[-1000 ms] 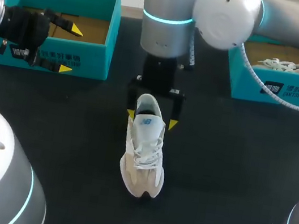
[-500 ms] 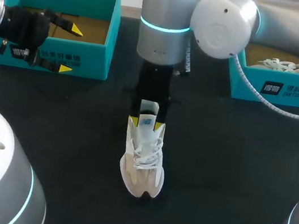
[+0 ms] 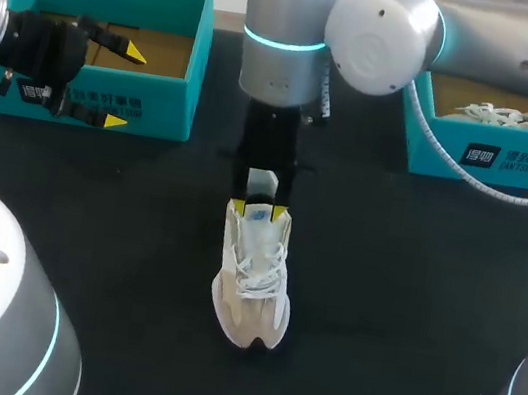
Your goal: Take the shoe out of the shoebox, open the shoe tongue, remove and reinsert the insole, then place the shoe into the shoebox
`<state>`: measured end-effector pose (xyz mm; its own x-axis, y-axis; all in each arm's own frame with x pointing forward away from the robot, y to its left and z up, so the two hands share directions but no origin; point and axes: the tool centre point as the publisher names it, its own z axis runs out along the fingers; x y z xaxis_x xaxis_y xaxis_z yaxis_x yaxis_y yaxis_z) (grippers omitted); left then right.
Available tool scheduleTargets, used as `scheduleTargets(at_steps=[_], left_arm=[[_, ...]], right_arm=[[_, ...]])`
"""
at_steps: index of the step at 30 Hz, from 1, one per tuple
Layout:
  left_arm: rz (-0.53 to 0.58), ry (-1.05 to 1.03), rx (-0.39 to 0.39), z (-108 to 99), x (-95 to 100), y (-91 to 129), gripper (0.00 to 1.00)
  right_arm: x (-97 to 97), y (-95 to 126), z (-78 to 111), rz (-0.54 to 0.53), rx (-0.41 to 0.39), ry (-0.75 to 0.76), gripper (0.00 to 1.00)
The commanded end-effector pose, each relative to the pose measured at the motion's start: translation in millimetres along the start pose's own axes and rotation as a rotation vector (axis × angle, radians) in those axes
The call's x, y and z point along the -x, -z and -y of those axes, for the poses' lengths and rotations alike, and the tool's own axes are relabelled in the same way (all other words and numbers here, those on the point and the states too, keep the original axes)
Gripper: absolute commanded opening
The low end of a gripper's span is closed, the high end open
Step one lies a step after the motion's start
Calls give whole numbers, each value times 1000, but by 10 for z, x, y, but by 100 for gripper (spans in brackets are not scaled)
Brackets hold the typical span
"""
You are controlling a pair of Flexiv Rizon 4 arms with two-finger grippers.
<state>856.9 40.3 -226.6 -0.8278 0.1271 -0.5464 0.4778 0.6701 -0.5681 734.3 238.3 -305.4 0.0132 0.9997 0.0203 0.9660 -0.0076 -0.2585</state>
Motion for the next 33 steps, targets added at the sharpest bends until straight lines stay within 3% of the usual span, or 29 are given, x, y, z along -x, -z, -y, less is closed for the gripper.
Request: scheduleTargets(at_steps=[1,9,13,15,16,17,33], left_arm=[[-3,-1,3,2,2,-2,100],[-3,-1,3,2,2,-2,100],[-3,-1,3,2,2,-2,100],[-3,-1,3,2,2,-2,100],[-3,-1,3,2,2,-2,100],[-3,-1,3,2,2,-2,100],[-3,-1,3,2,2,-2,100]], right_arm=[[105,49,18,-14,11,-13,45],[90,-121,-67,13,-28,8,45],[157,43,-72,27,37,36,47],[140,156,-39,51,95,166,48],[101,220,9,81,148,297,67],[48,277,80,93,210,445,100],[48,277,80,93,210,445,100]])
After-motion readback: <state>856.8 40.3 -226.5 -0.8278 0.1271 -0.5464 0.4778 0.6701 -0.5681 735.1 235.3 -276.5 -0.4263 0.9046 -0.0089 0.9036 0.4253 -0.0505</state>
